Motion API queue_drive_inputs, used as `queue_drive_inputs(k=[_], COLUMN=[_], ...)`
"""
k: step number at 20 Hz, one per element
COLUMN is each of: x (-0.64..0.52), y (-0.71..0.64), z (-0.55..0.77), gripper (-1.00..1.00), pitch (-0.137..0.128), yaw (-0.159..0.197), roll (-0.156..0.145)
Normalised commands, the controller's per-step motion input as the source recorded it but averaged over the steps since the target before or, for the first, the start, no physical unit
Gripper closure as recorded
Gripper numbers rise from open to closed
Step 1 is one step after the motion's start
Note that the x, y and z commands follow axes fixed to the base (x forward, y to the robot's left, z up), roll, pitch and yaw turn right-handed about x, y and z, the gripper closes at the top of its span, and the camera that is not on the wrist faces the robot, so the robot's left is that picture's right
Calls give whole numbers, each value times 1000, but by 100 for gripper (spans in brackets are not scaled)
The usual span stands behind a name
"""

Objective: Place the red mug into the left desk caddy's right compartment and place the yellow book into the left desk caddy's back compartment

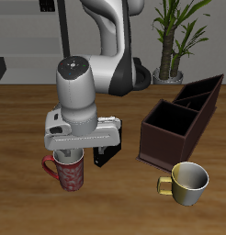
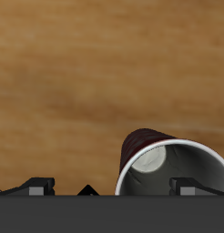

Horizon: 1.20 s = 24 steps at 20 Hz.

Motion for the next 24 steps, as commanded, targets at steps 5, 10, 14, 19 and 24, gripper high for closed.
queue_drive_inputs(k=[5, 10, 14, 19, 24], x=[36, 34, 19, -86, -172], y=[-3, 2, 18, -25, -25], z=[-241, -227, -199, 104, 419], gripper=[100, 100, 100, 100, 100], pitch=[28, 28, 16, -17, -49], yaw=[-17, -30, -2, 6, -9], roll=[-3, -4, 19, -18, -29])
